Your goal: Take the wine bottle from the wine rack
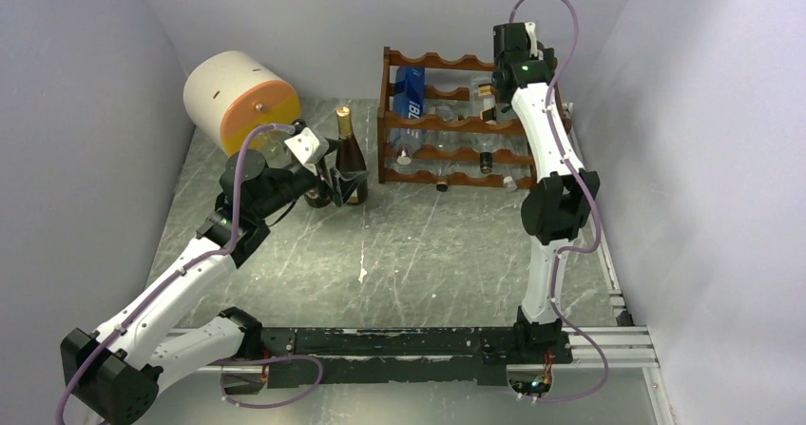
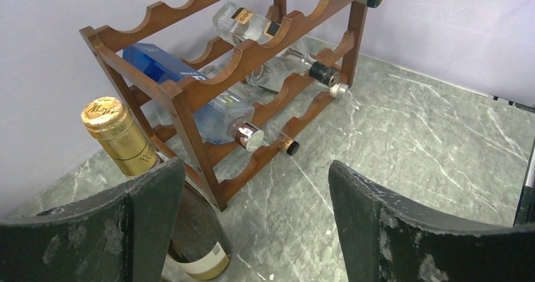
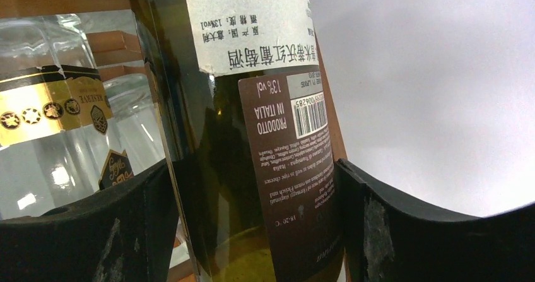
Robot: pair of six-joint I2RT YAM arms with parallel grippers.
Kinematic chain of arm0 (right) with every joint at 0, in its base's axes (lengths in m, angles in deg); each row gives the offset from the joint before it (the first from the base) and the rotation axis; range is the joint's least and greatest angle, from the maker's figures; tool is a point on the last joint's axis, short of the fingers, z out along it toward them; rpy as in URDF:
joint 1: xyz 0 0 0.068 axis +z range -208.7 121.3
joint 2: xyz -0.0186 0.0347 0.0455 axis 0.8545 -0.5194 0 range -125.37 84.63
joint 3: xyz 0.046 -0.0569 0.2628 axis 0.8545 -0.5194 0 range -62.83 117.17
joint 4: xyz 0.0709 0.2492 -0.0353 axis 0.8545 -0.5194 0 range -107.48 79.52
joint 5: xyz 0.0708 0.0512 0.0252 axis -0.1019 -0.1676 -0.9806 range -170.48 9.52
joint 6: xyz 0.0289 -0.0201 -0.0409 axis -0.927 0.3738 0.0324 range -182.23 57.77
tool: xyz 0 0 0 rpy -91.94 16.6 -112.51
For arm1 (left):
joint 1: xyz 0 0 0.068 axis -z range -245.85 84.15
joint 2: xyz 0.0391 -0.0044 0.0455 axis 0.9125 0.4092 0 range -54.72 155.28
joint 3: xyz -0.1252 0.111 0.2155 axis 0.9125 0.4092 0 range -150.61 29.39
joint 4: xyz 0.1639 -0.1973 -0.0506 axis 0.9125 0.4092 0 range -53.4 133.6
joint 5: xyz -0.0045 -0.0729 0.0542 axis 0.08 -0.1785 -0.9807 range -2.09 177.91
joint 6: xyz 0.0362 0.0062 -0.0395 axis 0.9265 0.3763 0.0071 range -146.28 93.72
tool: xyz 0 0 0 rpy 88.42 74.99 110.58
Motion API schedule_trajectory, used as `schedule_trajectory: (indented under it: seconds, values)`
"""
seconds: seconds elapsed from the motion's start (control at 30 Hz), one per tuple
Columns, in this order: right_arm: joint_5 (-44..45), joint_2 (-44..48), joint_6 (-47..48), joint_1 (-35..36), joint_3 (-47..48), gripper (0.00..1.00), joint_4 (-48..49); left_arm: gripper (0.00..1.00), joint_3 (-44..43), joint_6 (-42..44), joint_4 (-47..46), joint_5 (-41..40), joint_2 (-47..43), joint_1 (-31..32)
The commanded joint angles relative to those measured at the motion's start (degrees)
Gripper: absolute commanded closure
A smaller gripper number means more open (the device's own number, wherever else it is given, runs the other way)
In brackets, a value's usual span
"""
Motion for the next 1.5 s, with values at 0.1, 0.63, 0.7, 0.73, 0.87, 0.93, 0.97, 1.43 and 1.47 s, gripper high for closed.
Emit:
schedule_trajectory:
  seconds: [0.1, 0.63, 0.7, 0.73, 0.87, 0.93, 0.97, 1.43, 1.47]
  values:
    - [-4.78, 6.1, -3.71, 0.78, 1.0, 0.52, 1.34, 0.11, -1.64, 0.55, -0.4, 3.02, 0.62, 0.26]
    - [-28.14, 23.59, -15.7, -1.13, -15.27, 0.99, 16.46, 0.11, -2.27, -0.05, 0.23, 3.9, 2.44, 0.35]
    - [-34.93, 27.0, -17.58, -1.15, -18.96, 1.0, 18.52, 0.11, -2.34, 0.19, 0.39, 3.53, 2.33, 0.35]
    - [-38.36, 29.09, -18.44, -1.19, -20.96, 1.0, 19.9, 0.11, -2.28, 0.22, 0.32, 3.47, 2.28, 0.35]
    - [-54.19, 37.97, -20.59, -1.17, -30.93, 1.0, 26.11, 0.11, -2.0, 0.3, 0.14, 3.41, 2.16, 0.35]
    - [-63.82, 42.75, -19.51, -1.03, -36.22, 1.0, 30.5, 0.12, -2.07, 0.03, -0.01, 3.57, 2.45, 0.35]
    - [-68.19, 44.9, -19.17, -0.92, -38.42, 1.0, 32.04, 0.12, -2.09, -0.16, -0.07, 3.8, 2.69, 0.35]
    - [-74.45, 48.15, -8.59, 16.38, -47.93, 1.0, 14.01, 0.2, -0.85, 2.84, -0.56, 3.02, 0.98, 0.44]
    - [-74.61, 47.4, -8.04, 17.57, -48.3, 1.0, 12.81, 0.2, -0.09, 3.38, -1.31, 2.85, -0.11, 0.44]
